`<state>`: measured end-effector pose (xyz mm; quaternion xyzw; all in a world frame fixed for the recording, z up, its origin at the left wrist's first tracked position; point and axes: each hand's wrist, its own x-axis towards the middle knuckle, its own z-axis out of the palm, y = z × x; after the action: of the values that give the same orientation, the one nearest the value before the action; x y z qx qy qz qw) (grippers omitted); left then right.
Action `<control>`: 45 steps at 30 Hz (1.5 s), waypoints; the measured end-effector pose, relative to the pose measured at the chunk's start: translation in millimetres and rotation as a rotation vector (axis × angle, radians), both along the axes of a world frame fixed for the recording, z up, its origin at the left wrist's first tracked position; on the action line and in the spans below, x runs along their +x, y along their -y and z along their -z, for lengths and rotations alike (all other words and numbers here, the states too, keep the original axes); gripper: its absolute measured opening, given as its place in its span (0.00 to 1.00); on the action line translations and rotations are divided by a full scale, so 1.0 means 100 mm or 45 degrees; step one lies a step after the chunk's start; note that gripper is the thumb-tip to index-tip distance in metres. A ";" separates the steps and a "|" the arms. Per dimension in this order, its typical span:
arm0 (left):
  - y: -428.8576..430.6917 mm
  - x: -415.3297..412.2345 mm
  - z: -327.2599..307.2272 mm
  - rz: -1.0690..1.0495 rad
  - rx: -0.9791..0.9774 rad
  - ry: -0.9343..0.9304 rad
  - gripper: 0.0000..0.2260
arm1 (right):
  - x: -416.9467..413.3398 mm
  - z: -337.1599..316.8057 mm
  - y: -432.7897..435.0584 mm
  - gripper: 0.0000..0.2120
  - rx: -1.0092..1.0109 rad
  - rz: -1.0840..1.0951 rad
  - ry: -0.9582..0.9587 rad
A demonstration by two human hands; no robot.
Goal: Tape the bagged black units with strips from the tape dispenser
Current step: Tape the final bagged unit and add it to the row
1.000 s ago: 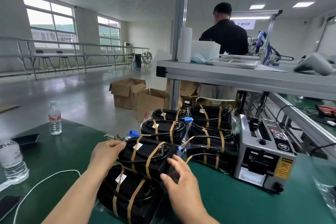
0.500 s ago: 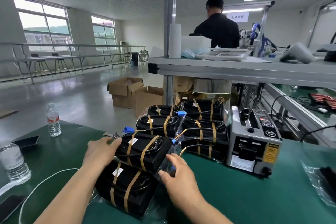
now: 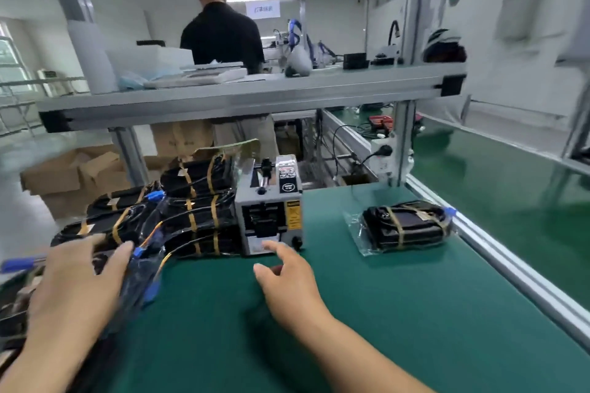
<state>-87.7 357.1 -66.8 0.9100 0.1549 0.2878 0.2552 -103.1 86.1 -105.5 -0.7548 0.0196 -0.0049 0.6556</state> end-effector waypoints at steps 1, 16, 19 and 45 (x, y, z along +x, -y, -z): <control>0.21 -0.03 -0.02 0.065 0.041 -0.017 0.17 | 0.00 0.01 0.09 0.19 0.005 0.024 -0.005; 3.09 0.69 0.31 0.848 0.093 -0.336 0.26 | 0.31 0.21 2.13 0.30 0.212 0.924 0.028; 3.41 0.91 0.34 0.920 0.119 -0.431 0.29 | 0.51 0.21 2.35 0.40 0.470 1.070 -0.031; 2.71 -0.17 0.52 0.700 -1.560 -0.533 0.19 | -0.22 -0.17 1.68 0.36 0.749 0.488 0.352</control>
<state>-104.5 85.6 -118.7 0.6448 0.0992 -0.1073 0.7503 -124.9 -82.3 -88.2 -0.5091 0.0722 -0.2234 0.8281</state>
